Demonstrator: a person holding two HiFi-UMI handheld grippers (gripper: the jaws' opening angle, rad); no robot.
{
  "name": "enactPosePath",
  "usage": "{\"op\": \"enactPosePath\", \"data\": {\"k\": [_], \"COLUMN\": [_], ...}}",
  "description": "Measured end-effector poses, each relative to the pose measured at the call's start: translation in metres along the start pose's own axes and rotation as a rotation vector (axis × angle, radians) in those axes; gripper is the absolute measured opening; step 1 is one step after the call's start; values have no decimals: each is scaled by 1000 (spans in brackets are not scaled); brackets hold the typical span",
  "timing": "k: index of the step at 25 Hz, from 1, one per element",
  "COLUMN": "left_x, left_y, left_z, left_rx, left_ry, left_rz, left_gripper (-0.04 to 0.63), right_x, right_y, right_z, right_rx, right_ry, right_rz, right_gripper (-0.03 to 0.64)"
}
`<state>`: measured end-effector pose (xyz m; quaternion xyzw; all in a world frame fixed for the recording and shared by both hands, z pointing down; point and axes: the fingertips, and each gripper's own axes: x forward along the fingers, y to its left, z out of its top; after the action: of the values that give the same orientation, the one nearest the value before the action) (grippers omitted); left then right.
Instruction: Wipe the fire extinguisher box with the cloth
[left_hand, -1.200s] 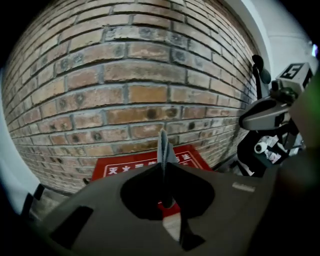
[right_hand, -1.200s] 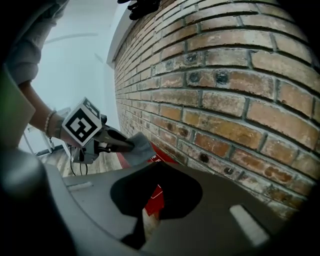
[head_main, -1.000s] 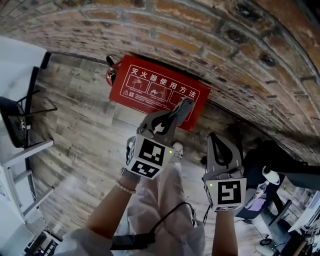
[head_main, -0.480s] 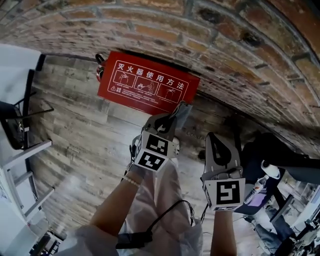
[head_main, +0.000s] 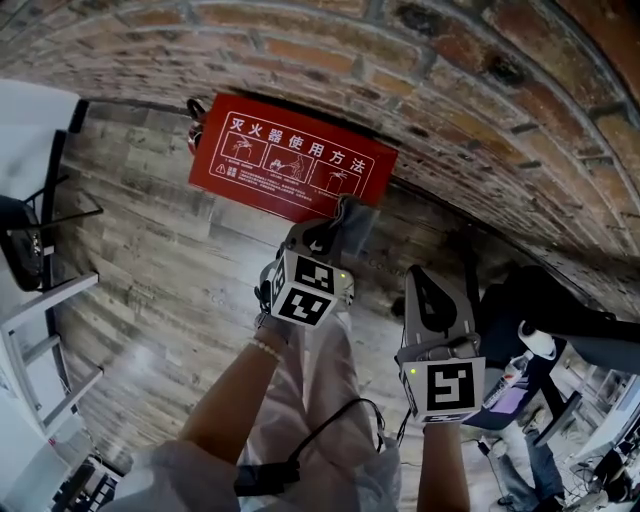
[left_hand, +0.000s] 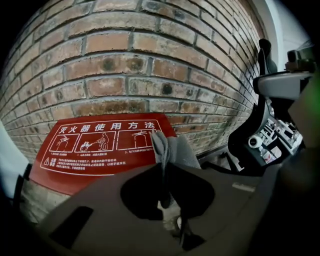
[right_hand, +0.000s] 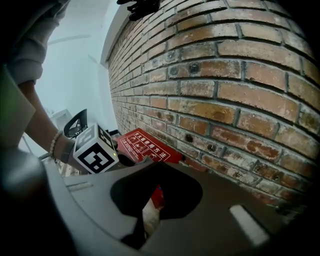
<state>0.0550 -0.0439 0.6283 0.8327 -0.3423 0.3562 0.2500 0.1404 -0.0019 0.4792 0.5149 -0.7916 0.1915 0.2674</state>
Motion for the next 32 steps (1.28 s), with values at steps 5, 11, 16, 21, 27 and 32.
{"op": "enactPosePath", "data": {"k": [5, 11, 16, 21, 27, 32], "left_x": [0, -1, -5, -9, -18, -27], "left_y": [0, 2, 11, 23, 50, 72], "left_z": [0, -1, -2, -4, -8, -12], "left_rx": [5, 15, 13, 5, -13, -19], "left_ry": [-4, -7, -11, -17, -20, -22], "left_rz": [-5, -5, 1, 12, 42, 67], "left_gripper": [12, 12, 13, 12, 12, 14], "right_x": [2, 5, 9, 14, 22, 28], "right_y": [5, 10, 16, 24, 36, 46], "right_z": [1, 1, 5, 9, 17, 17], "right_rx": [-2, -10, -17, -26, -36, -56], "right_ry": [0, 3, 7, 7, 7, 23], "right_rz": [7, 10, 16, 26, 37, 54], "right_gripper": [9, 9, 9, 9, 9, 9]}}
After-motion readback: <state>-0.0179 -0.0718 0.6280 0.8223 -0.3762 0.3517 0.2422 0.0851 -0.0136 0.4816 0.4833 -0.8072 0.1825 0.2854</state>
